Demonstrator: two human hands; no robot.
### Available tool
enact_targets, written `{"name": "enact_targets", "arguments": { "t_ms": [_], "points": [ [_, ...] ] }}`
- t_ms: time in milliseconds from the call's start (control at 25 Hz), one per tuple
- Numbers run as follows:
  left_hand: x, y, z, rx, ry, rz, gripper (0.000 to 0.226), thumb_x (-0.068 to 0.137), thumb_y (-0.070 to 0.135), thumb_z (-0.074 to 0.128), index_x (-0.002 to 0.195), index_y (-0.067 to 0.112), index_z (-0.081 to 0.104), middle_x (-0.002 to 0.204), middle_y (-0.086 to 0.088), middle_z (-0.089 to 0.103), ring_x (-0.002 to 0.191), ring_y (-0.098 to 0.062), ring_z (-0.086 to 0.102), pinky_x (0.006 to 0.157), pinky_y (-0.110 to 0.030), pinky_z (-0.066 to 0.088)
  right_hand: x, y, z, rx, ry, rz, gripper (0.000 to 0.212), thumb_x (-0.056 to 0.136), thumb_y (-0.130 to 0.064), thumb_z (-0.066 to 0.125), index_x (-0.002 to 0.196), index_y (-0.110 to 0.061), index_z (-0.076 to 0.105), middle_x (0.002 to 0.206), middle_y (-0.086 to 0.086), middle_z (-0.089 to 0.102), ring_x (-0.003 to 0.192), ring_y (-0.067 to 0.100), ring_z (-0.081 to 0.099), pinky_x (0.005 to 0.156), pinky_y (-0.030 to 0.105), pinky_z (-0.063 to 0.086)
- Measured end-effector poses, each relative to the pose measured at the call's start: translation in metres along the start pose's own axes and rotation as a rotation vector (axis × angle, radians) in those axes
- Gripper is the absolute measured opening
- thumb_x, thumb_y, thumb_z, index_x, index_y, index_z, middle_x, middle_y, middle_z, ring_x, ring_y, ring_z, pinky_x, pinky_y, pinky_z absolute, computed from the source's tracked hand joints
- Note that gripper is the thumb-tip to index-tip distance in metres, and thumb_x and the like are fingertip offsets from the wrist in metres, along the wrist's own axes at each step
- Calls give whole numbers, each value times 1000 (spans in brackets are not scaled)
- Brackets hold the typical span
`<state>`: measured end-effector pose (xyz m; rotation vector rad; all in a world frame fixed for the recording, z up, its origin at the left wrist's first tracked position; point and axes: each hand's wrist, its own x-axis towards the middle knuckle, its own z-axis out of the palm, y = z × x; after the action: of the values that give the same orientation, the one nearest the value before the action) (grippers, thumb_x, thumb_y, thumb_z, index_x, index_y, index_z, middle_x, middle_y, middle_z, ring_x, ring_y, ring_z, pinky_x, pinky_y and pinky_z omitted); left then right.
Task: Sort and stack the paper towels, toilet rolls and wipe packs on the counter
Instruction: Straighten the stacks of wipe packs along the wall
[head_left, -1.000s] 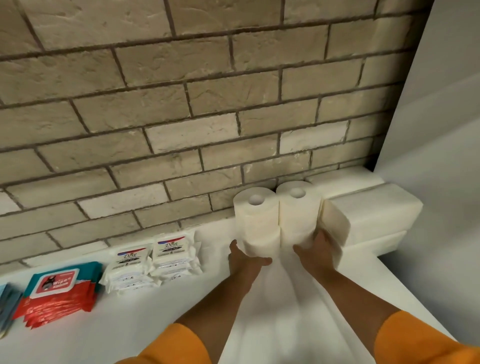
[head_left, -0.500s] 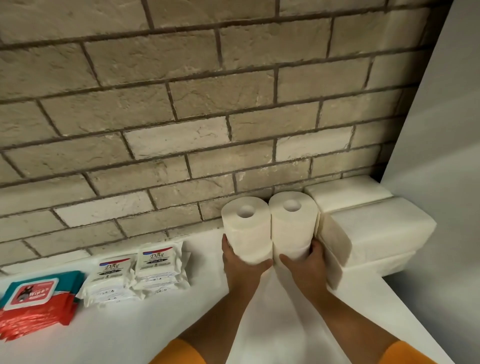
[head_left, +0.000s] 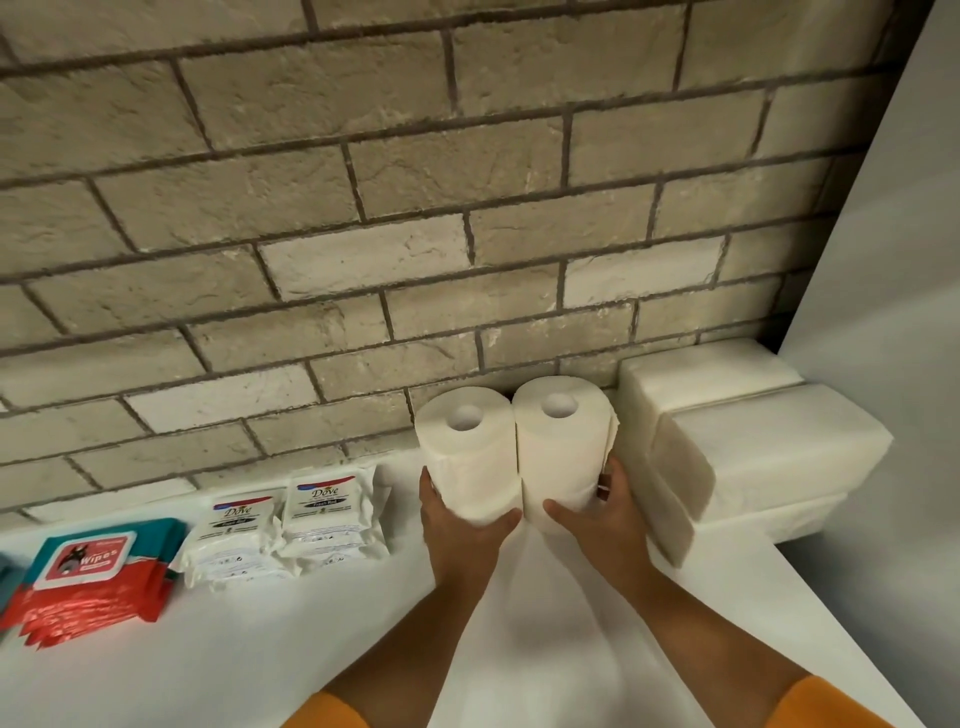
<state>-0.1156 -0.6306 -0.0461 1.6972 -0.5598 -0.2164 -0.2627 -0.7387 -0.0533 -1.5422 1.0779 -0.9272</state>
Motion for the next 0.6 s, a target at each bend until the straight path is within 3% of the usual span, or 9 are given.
{"name": "enact_targets", "arguments": {
  "t_ms": [160,320,440,520,600],
  "points": [
    [3,-8,-10,-24,43,18,109,44,33,99,137,27,41,129,8,60,122,-12,59,101,-49,51,-6,-2,17,-33,-31,31,112,49,-58,92,146,-39,37,132,-9,61,122,17,60,100,49,54],
    [5,-5,-16,7,-56,19,111,50,36,97,142,29,36,136,7,56,126,-13,56,105,-43,50,-1,6,25,-18,-17,45,110,53,-53,92,147,-43,34,138,-10,59,127,18,58,103,54,52],
    [10,-4,-19,-17,-96,7,113,48,27,99,142,27,36,134,10,56,124,-4,55,102,-32,50,0,5,26,-20,-5,61,109,54,-51,91,147,-45,33,139,-11,58,129,18,57,104,54,51],
    [9,1,-22,-24,-114,-16,113,48,17,100,140,27,35,130,13,55,119,4,54,94,-14,49,-3,3,26,-21,-19,47,110,54,-52,91,148,-41,33,141,-10,57,130,18,55,106,54,49],
    [6,-2,-25,-71,-170,-65,123,51,12,100,147,22,24,137,8,49,121,1,52,92,-7,43,-12,3,26,10,-18,44,114,55,-55,92,150,-40,31,146,-6,52,135,21,51,108,55,47]
  ]
}}
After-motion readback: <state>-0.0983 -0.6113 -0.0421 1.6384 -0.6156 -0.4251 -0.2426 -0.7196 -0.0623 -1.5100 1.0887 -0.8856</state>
